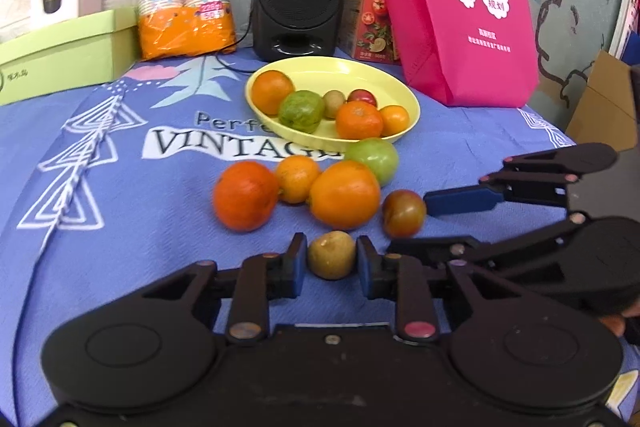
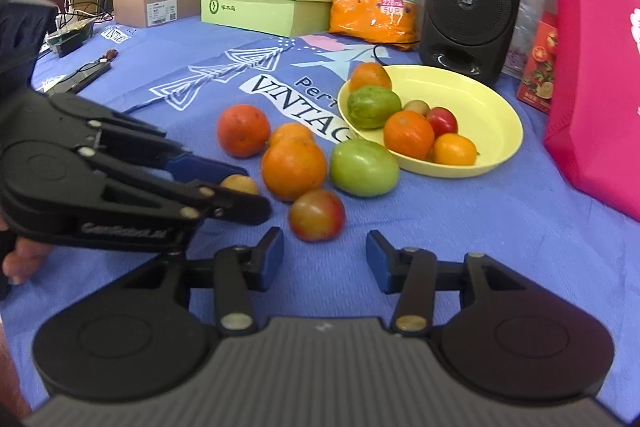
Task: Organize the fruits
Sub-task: 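Grasp another kiwi with the left tool while the right tool grasps a tomato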
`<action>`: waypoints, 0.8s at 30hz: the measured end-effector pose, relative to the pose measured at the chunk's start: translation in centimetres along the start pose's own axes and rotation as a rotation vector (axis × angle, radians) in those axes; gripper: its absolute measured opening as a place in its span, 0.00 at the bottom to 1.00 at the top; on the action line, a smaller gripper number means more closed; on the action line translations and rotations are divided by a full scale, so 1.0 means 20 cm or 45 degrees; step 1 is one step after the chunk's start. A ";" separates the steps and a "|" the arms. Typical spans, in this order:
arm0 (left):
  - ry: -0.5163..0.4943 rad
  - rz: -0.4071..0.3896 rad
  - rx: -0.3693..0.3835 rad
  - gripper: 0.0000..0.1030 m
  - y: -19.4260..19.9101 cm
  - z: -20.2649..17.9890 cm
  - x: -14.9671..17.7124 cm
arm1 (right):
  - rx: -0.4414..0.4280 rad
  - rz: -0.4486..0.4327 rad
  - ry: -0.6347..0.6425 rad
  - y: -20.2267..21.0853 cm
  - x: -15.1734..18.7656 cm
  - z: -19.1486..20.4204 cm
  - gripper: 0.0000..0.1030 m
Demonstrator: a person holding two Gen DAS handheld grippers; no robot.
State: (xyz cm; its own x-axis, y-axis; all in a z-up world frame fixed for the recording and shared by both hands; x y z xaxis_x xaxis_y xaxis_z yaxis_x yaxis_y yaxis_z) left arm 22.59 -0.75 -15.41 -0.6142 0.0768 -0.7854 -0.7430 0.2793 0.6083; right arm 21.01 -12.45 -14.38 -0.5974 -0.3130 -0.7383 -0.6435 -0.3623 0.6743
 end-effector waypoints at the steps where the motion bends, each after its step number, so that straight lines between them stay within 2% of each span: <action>1: 0.006 -0.002 0.002 0.25 0.01 0.01 0.01 | -0.001 0.001 0.002 -0.01 -0.01 0.00 0.44; 7: 0.000 -0.009 -0.009 0.25 0.04 0.02 0.03 | -0.005 0.012 -0.016 -0.08 -0.05 0.02 0.44; 13: 0.026 -0.021 0.001 0.25 0.05 0.02 0.04 | 0.001 -0.006 -0.034 -0.05 -0.03 0.03 0.30; 24: 0.030 -0.021 -0.001 0.25 0.10 0.01 0.05 | 0.016 -0.034 -0.092 0.06 0.02 0.02 0.29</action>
State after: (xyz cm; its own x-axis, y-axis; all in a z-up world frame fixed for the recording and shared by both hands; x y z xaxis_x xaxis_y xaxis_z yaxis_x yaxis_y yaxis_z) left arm 20.44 0.03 -15.04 -0.6080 0.0494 -0.7924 -0.7532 0.2799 0.5953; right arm 19.86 -12.61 -13.88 -0.6124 -0.2391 -0.7535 -0.6656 -0.3584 0.6546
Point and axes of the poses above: each gripper's, at about its wrist camera, not at the fingertips, and y roughly against the way its jaws point, z to its left, x to its underside, the point moved 7 cm from there along -y, roughly the way its jaws point, and after that the axes turned 2 degrees about -y, right-handed, at the moved point
